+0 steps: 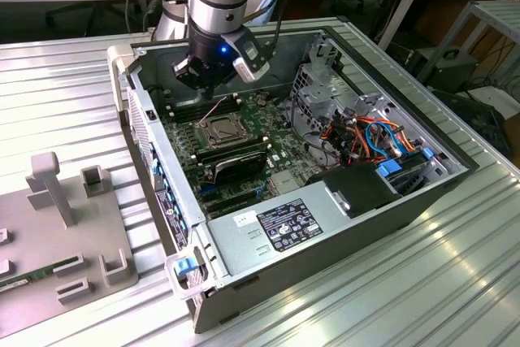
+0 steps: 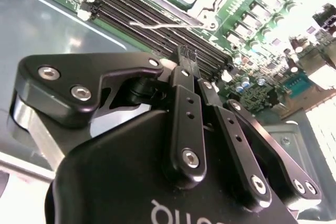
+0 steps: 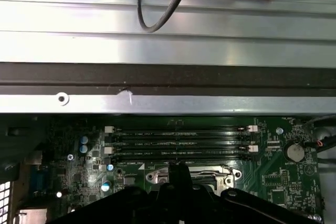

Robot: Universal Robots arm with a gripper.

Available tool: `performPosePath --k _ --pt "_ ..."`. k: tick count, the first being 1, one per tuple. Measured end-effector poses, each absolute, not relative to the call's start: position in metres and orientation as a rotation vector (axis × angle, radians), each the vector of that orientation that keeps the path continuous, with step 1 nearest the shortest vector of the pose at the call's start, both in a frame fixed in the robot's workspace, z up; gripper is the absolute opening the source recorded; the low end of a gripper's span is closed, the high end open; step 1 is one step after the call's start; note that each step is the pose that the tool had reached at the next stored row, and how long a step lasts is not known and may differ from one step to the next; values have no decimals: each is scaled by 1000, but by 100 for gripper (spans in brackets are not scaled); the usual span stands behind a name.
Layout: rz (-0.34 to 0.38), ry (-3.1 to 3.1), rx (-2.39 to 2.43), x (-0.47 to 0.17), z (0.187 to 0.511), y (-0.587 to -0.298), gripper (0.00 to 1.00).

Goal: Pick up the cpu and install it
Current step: 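Install the first cpu locking lever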

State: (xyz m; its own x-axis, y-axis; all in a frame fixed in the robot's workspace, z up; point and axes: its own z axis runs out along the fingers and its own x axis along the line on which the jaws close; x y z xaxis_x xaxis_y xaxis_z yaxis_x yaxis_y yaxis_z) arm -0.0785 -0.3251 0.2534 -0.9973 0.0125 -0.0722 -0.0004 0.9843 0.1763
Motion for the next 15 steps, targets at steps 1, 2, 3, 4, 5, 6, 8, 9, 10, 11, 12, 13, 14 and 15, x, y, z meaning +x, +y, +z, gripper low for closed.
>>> performPosePath --k 1,2,3,4,5,6,8,9,10,11,12,13,14,15 --pt "275 3056 10 -77 252 -325 11" --pt "279 3056 10 -76 251 -325 11" --pt "285 3055 11 -74 249 -326 11" --pt "289 3055 12 -73 247 -326 11" --pt "291 3054 13 -73 245 -326 11" --pt "291 3055 14 -72 244 -326 11" --pt "293 3054 16 -71 239 -327 11" --pt "296 3054 17 -71 236 -327 11" --pt "300 3053 18 -70 234 -327 11" --pt "302 3053 18 -69 233 -327 11" --pt "304 3053 19 -69 231 -327 11" --pt "305 3053 19 -69 231 -327 11" --pt "304 3053 19 -69 231 -327 11" --pt "304 3053 19 -69 231 -327 11"
